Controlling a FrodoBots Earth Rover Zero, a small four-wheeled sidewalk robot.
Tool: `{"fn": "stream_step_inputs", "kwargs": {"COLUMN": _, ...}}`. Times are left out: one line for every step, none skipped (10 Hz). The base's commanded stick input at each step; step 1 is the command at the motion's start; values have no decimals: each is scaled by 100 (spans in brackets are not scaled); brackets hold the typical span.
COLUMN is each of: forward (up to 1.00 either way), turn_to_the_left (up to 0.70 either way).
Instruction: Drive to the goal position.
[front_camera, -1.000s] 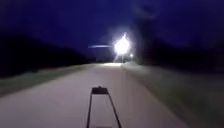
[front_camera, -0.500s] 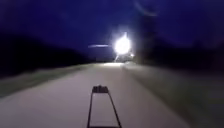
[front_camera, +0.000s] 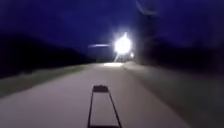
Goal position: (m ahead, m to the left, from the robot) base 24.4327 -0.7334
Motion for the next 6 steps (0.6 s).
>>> {"fn": "stream_step_inputs", "kwargs": {"forward": 100, "turn_to_the_left": 2}}
{"fn": "stream_step_inputs", "kwargs": {"forward": 100, "turn_to_the_left": 2}}
{"fn": "stream_step_inputs", "kwargs": {"forward": 100, "turn_to_the_left": 2}}
{"fn": "stream_step_inputs", "kwargs": {"forward": 100, "turn_to_the_left": 2}}
{"fn": "stream_step_inputs", "kwargs": {"forward": 100, "turn_to_the_left": 2}}
{"fn": "stream_step_inputs", "kwargs": {"forward": 100, "turn_to_the_left": 2}}
